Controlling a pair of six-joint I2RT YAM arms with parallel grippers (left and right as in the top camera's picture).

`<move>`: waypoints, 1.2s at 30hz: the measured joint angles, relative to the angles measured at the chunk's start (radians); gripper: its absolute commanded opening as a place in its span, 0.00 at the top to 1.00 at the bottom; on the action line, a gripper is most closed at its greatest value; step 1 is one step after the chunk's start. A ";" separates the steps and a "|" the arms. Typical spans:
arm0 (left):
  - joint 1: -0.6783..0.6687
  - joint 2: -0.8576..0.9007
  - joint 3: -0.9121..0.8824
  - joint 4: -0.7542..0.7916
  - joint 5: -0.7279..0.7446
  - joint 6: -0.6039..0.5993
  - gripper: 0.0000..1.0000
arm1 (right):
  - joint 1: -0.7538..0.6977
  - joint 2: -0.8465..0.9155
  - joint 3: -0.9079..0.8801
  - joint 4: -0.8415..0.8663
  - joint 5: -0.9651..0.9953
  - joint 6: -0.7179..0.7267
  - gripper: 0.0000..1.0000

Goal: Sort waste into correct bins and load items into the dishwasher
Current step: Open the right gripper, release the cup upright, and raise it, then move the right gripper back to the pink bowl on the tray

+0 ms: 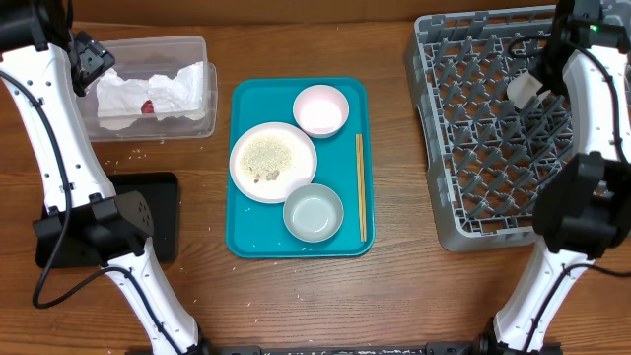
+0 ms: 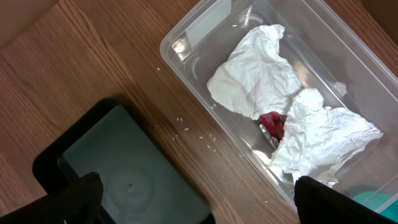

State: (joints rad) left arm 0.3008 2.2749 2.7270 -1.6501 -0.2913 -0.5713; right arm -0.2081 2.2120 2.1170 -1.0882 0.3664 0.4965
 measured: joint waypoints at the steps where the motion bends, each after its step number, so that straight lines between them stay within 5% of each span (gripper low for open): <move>1: 0.000 0.000 0.000 0.000 0.000 0.000 0.00 | 0.006 -0.020 0.000 0.013 -0.022 -0.004 0.90; 4: 0.000 0.000 0.000 0.000 0.000 0.000 0.00 | 0.034 -0.092 0.000 0.071 -0.145 -0.042 0.71; 7: 0.000 0.000 0.000 0.000 0.000 0.000 0.00 | 0.076 -0.156 0.001 0.143 -0.351 -0.102 0.21; 12: 0.000 0.000 0.000 0.000 0.000 0.000 0.00 | 0.184 -0.185 -0.001 0.222 -0.671 -0.169 0.12; 18: 0.000 0.000 0.000 0.000 0.000 0.000 0.00 | 0.370 -0.149 -0.016 0.213 -0.731 -0.268 0.00; 26: 0.000 0.000 0.000 0.000 0.000 0.000 0.00 | 0.634 0.029 -0.019 0.266 -0.517 -0.303 0.00; 30: 0.000 0.000 0.000 0.000 0.000 0.000 0.00 | 0.727 0.111 -0.032 0.302 -0.422 -0.312 0.19; 36: 0.000 0.000 0.000 0.000 0.000 0.000 0.00 | 0.821 0.137 -0.038 0.354 -0.281 -0.260 0.34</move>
State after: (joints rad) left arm 0.3008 2.2749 2.7270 -1.6501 -0.2913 -0.5713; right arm 0.6128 2.3489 2.0789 -0.7345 0.0853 0.2363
